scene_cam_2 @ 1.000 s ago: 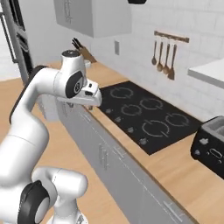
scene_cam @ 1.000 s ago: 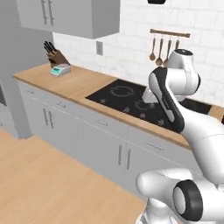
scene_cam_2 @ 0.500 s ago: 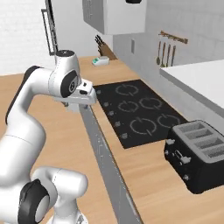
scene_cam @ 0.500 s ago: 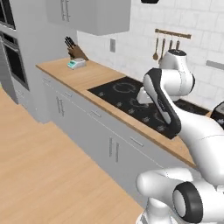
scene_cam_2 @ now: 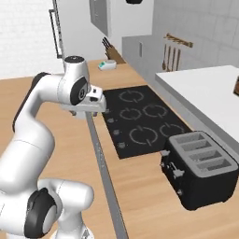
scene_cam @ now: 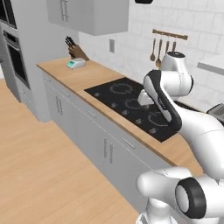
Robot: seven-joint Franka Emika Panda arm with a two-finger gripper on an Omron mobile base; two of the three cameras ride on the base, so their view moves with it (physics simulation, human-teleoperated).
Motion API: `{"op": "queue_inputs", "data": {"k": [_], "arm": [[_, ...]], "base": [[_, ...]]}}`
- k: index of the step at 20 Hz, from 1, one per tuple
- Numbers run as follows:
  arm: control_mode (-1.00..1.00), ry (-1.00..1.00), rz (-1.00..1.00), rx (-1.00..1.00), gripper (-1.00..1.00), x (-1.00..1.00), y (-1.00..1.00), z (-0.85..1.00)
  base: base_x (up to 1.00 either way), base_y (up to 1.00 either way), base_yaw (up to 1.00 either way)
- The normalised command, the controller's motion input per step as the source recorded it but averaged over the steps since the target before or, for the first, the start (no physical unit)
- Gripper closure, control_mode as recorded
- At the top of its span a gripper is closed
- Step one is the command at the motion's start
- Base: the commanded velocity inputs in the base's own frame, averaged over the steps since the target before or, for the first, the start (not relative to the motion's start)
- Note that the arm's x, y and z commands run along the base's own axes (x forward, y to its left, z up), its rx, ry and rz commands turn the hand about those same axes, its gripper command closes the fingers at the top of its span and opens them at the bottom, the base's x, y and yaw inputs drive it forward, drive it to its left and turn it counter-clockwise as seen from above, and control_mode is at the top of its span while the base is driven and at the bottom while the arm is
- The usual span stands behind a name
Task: Take a straw from the drawer in front and place it inside the glass cup on the dining counter.
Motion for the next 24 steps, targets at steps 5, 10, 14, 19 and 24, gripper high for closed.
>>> {"op": "queue_inputs", "data": {"k": [5, 10, 14, 19, 24], "arm": [[-1.00, 0.00, 0.01, -0.36, -1.00, 0.36, 0.72, -0.50], [-1.00, 0.00, 0.00, -0.47, -1.00, 0.53, 0.82, -0.79], [-1.00, 0.00, 0.00, -0.48, -1.00, 0.61, 0.68, -0.94], [-1.00, 0.00, 0.00, -0.46, -1.00, 0.56, 0.49, -0.98], [-1.00, 0.00, 0.00, -0.42, -1.00, 0.53, 0.30, -0.83]], "base": [[0.00, 0.00, 0.00], [0.00, 0.00, 0.00], [0.00, 0.00, 0.00], [0.00, 0.00, 0.00], [0.00, 0.00, 0.00]]}}
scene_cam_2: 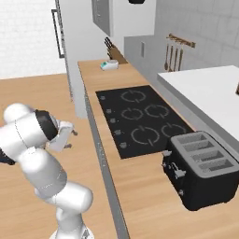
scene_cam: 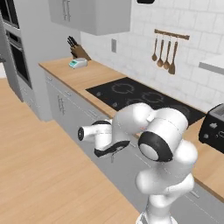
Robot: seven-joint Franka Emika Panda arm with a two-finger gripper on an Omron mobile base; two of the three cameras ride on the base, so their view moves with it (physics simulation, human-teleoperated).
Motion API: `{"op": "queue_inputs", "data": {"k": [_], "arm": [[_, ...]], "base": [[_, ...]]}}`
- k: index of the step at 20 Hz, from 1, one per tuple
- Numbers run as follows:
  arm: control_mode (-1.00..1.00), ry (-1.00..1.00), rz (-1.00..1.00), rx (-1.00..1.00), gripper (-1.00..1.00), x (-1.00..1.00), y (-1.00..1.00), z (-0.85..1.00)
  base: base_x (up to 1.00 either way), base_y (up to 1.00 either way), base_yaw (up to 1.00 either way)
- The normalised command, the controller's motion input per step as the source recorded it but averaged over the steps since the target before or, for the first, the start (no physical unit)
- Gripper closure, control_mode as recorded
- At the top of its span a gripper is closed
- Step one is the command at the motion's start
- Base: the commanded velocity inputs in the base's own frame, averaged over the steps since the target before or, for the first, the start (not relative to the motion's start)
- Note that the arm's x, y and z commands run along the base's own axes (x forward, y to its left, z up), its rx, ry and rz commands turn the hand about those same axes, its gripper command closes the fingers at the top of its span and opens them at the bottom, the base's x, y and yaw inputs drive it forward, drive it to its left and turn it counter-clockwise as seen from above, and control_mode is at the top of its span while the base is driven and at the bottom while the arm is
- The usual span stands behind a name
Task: Take a straw from the drawer in front and place it inside the glass cup on the dining counter.
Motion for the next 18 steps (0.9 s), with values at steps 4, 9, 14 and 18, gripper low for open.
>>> {"op": "queue_inputs", "data": {"k": [4, 9, 14, 18], "arm": [[-1.00, 0.00, 0.00, -0.35, -1.00, 0.44, 0.03, -0.72], [-1.00, 0.02, -0.04, -0.14, -1.00, 0.19, -0.18, -0.60], [-1.00, 0.00, -0.13, -0.05, -1.00, 0.01, -0.59, -0.48], [-1.00, 0.00, -0.09, 0.00, -1.00, 0.20, -0.64, -0.35]], "base": [[0.00, 0.00, 0.00], [0.00, 0.00, 0.00], [0.00, 0.00, 0.00], [0.00, 0.00, 0.00]]}}
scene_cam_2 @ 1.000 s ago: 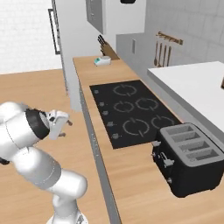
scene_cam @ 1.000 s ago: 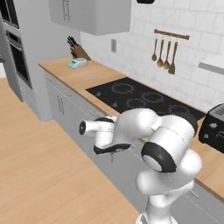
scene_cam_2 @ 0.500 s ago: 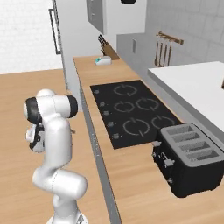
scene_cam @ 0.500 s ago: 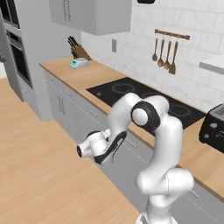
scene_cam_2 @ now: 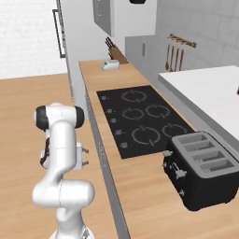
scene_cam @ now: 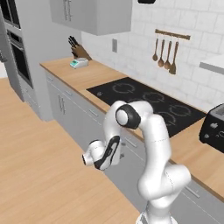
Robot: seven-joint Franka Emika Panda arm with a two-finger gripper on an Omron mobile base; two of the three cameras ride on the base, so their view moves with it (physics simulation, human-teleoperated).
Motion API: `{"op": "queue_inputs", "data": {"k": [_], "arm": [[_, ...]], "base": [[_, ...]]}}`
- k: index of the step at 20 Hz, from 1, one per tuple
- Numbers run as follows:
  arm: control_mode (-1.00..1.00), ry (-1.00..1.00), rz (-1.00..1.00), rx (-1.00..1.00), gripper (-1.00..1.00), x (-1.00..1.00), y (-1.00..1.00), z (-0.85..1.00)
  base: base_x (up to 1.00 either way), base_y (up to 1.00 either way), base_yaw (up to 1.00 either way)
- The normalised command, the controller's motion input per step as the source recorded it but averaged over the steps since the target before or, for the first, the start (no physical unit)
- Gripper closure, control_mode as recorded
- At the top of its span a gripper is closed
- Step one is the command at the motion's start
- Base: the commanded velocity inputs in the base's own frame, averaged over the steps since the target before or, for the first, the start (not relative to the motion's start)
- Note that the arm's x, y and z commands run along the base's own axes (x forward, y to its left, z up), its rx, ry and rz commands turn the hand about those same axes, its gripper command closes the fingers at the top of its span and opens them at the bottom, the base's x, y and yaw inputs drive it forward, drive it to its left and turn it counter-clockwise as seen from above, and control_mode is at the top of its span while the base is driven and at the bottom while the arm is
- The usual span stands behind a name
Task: Take a straw from the drawer in front and place it inside the glass cup on the dining counter.
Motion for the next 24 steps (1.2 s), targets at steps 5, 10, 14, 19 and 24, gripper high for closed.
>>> {"op": "queue_inputs", "data": {"k": [5, 10, 14, 19, 24], "arm": [[-1.00, 0.00, 0.00, 0.00, -1.00, 0.33, -0.32, -0.16], [-1.00, 0.00, 0.05, 0.00, -1.00, 0.54, -0.29, -0.07], [-1.00, 0.08, 0.09, 0.05, -1.00, 0.59, -0.29, -0.18], [-1.00, 0.07, 0.10, 0.04, -1.00, 0.46, -0.25, -0.32], [-1.00, 0.04, 0.09, 0.03, -1.00, 0.31, -0.24, -0.35]], "base": [[0.00, 0.00, 0.00], [0.00, 0.00, 0.00], [0.00, 0.00, 0.00], [0.00, 0.00, 0.00], [0.00, 0.00, 0.00]]}}
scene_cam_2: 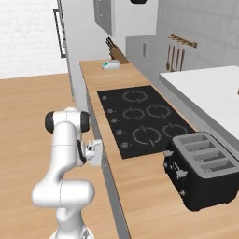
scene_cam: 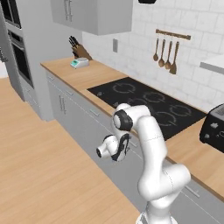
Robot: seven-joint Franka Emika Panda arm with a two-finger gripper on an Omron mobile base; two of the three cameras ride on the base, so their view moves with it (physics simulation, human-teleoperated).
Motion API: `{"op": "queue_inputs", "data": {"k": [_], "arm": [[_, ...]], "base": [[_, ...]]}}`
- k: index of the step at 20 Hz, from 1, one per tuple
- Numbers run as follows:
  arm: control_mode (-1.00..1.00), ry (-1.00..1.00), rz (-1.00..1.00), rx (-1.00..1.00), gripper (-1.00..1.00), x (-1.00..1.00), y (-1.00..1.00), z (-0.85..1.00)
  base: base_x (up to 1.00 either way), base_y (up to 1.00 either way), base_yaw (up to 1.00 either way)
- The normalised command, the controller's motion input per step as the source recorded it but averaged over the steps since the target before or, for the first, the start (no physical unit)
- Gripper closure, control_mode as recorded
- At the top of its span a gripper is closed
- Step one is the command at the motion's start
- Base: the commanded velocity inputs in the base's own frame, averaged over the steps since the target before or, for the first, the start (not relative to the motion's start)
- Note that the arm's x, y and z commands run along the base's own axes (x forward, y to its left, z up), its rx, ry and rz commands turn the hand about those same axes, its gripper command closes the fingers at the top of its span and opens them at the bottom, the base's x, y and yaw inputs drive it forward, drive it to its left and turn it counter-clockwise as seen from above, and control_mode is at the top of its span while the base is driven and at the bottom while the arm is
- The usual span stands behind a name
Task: Take a straw from the drawer in front and place it inside the glass cup on the dining counter.
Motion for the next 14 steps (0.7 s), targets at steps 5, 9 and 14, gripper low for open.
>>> {"op": "queue_inputs", "data": {"k": [5, 9, 14], "arm": [[-1.00, 0.00, 0.03, 0.01, -1.00, 0.07, -0.30, -0.19], [-1.00, 0.00, 0.00, 0.01, 1.00, -0.01, -0.13, -0.01], [-1.00, 0.00, 0.00, 0.08, 1.00, -0.16, 0.07, 0.00]], "base": [[0.00, 0.00, 0.00], [0.00, 0.00, 0.00], [0.00, 0.00, 0.00]]}}
